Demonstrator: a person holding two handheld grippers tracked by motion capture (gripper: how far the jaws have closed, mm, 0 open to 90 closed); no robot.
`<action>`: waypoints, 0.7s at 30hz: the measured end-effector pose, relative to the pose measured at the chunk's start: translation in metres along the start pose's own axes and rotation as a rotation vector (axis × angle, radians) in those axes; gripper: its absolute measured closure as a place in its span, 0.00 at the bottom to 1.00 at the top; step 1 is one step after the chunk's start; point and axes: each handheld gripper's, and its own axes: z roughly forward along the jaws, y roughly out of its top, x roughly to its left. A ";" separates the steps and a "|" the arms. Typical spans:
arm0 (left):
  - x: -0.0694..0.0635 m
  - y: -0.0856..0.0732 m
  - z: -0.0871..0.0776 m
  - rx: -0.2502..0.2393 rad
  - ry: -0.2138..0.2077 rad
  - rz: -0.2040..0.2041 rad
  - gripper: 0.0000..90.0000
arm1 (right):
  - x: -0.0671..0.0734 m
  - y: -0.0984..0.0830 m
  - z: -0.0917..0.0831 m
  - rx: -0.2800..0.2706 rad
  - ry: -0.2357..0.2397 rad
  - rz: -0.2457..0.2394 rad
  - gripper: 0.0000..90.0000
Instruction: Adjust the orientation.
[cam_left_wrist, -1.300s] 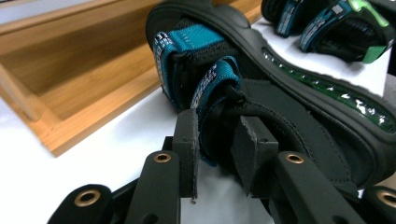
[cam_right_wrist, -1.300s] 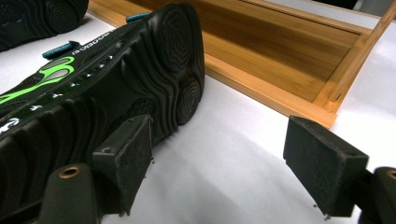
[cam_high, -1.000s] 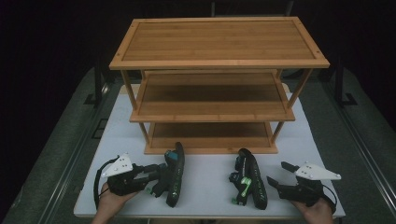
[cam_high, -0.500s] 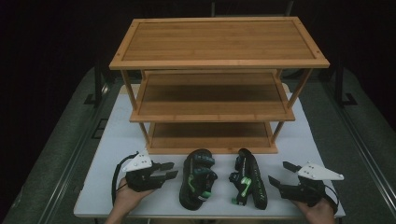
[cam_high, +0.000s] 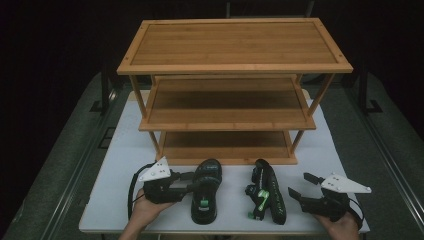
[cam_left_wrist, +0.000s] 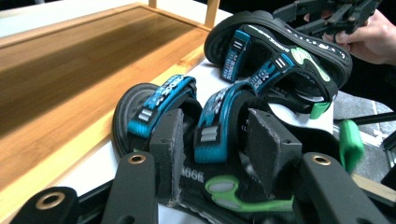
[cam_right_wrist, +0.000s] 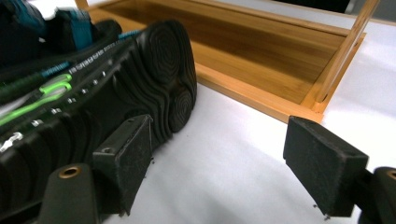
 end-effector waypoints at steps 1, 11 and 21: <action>-0.001 -0.001 0.000 0.000 -0.003 -0.002 0.60 | 0.000 0.001 -0.001 -0.007 0.002 0.009 0.26; -0.006 -0.006 0.005 0.034 -0.013 0.010 0.64 | 0.013 0.018 -0.008 -0.110 0.068 0.013 0.47; -0.006 -0.007 0.008 0.026 -0.002 0.009 0.65 | 0.044 0.037 0.003 -0.115 0.133 -0.062 0.80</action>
